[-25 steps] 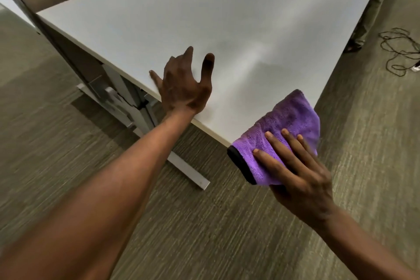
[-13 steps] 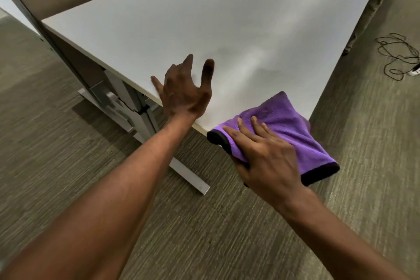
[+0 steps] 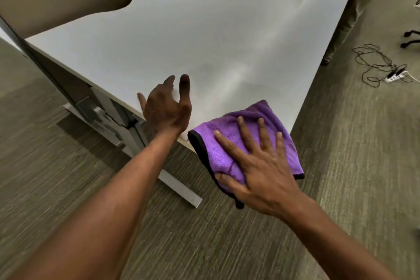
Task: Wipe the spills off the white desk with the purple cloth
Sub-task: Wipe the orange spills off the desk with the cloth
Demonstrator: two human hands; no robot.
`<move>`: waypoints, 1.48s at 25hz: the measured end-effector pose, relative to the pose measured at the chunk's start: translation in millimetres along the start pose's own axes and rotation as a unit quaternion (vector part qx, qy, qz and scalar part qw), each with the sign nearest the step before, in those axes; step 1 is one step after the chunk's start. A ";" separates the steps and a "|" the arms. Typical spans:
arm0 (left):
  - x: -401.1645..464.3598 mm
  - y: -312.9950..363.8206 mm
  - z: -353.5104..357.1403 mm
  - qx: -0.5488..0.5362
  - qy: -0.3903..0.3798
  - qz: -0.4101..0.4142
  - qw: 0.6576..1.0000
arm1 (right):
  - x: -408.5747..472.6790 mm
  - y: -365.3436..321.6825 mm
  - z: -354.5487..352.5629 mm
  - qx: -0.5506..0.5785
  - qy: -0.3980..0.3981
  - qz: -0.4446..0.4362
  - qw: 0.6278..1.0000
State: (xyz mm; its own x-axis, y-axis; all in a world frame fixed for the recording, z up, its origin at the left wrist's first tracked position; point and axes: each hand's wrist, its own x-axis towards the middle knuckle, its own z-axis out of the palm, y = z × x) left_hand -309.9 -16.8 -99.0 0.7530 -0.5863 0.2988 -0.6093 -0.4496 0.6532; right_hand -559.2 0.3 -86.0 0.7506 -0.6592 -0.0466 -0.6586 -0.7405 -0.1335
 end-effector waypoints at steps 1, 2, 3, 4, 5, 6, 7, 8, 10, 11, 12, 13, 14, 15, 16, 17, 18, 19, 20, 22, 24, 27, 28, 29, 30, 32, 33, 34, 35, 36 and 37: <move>-1.0 -0.4 1.3 0.003 0.003 0.001 1.000 | 4.5 3.3 -1.6 0.002 -0.011 -0.001 1.000; -0.9 -0.8 2.4 0.003 0.006 0.002 1.000 | 12.0 6.0 -2.5 0.009 -0.021 -0.006 1.000; -0.4 -0.8 3.2 0.003 0.007 0.002 1.000 | 21.5 9.8 -3.4 0.018 -0.022 -0.012 1.000; -0.2 -0.8 4.0 0.003 0.005 0.001 1.000 | 31.8 15.2 -5.1 0.021 -0.019 -0.013 1.000; -0.3 -1.0 5.0 0.008 0.003 0.003 1.000 | 45.1 22.0 -7.4 0.019 -0.015 -0.008 1.000; -0.8 -1.2 5.2 0.018 -0.001 0.008 1.000 | 61.9 29.5 -8.5 0.017 -0.011 0.003 1.000; -1.0 -1.2 4.8 0.031 -0.009 0.014 0.999 | 80.1 35.4 -9.5 0.022 -0.011 0.016 1.000; -1.3 -1.1 4.4 0.048 -0.020 0.023 0.998 | 96.5 39.1 -11.1 0.026 -0.013 0.032 0.999; -2.4 -0.1 4.7 0.095 -0.056 0.044 0.993 | 112.9 38.2 -10.9 0.020 -0.012 0.052 0.998; -2.4 0.3 5.0 0.117 -0.074 0.052 0.989 | 110.3 35.2 -10.1 0.015 -0.009 0.047 0.999; -1.7 1.7 4.4 0.131 -0.091 0.054 0.986 | 99.8 32.8 -9.9 0.012 -0.009 0.033 0.999; -1.0 3.9 3.8 0.138 -0.106 0.051 0.983 | 84.4 31.9 -11.4 0.010 -0.015 0.017 1.000; -0.1 5.8 3.1 0.141 -0.116 0.046 0.982 | 68.7 32.6 -15.2 0.011 -0.029 0.002 1.000; 1.7 6.2 2.5 0.144 -0.125 0.042 0.981 | 59.4 35.7 -18.2 0.018 -0.044 -0.007 0.999; 2.2 6.0 2.1 0.150 -0.137 0.036 0.978 | 57.7 42.0 -19.9 0.021 -0.058 -0.011 0.998; 2.5 5.9 1.7 0.161 -0.152 0.031 0.975 | 64.8 50.1 -20.4 0.018 -0.065 -0.009 0.998; 3.4 6.2 2.0 0.177 -0.167 0.026 0.970 | 78.9 58.6 -20.8 0.009 -0.060 0.003 0.998; 4.0 7.1 3.1 0.194 -0.179 0.023 0.964 | 98.0 66.5 -20.5 0.003 -0.045 0.030 0.999; 4.2 8.3 4.4 0.208 -0.184 0.020 0.960 | 119.8 73.4 -21.1 0.003 -0.029 0.067 0.997; 6.0 10.0 8.0 0.222 -0.182 0.022 0.958 | 166.4 82.4 -24.2 0.014 -0.017 0.123 0.992; 7.4 8.9 9.9 0.218 -0.173 0.023 0.960 | 202.3 72.4 -24.7 0.026 -0.022 0.129 0.991; 6.3 5.6 7.5 0.171 -0.138 0.027 0.975 | 226.7 33.3 -19.8 0.017 -0.034 0.038 0.999; 6.4 5.7 7.3 0.154 -0.130 0.028 0.979 | 229.5 23.8 -17.9 0.011 -0.035 0.002 0.999; 6.3 6.3 7.8 0.141 -0.125 0.029 0.982 | 231.2 19.0 -16.5 0.009 -0.034 -0.026 0.999; 6.5 6.4 7.8 0.136 -0.124 0.029 0.982 | 233.2 17.9 -15.2 0.013 -0.030 -0.045 0.998; 6.8 4.6 6.2 0.150 -0.135 0.019 0.979 | 236.0 22.7 -13.6 0.016 -0.021 -0.065 0.998; 7.2 3.7 4.9 0.158 -0.143 0.010 0.977 | 237.7 28.5 -14.6 0.015 -0.020 -0.066 0.998; 6.7 2.7 3.4 0.168 -0.151 0.001 0.974 | 239.6 36.4 -16.5 0.020 -0.021 -0.055 0.998; 5.8 2.9 2.5 0.176 -0.157 -0.003 0.972 | 241.0 47.1 -19.1 0.028 -0.020 -0.031 0.999; 5.6 4.7 2.3 0.180 -0.161 -0.007 0.970 | 241.9 59.7 -22.6 0.034 -0.017 -0.001 0.999; 5.1 6.5 2.8 0.183 -0.165 -0.008 0.969 | 239.1 72.2 -25.5 0.041 -0.014 0.028 0.999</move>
State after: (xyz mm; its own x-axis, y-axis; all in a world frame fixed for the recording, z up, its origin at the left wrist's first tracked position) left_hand -310.8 -24.6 -95.1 0.6793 -0.7338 0.0122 -0.6908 -0.6337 0.3482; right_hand -428.6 -214.2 -81.5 0.7147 -0.6944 -0.0837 -0.6938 -0.6888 -0.2103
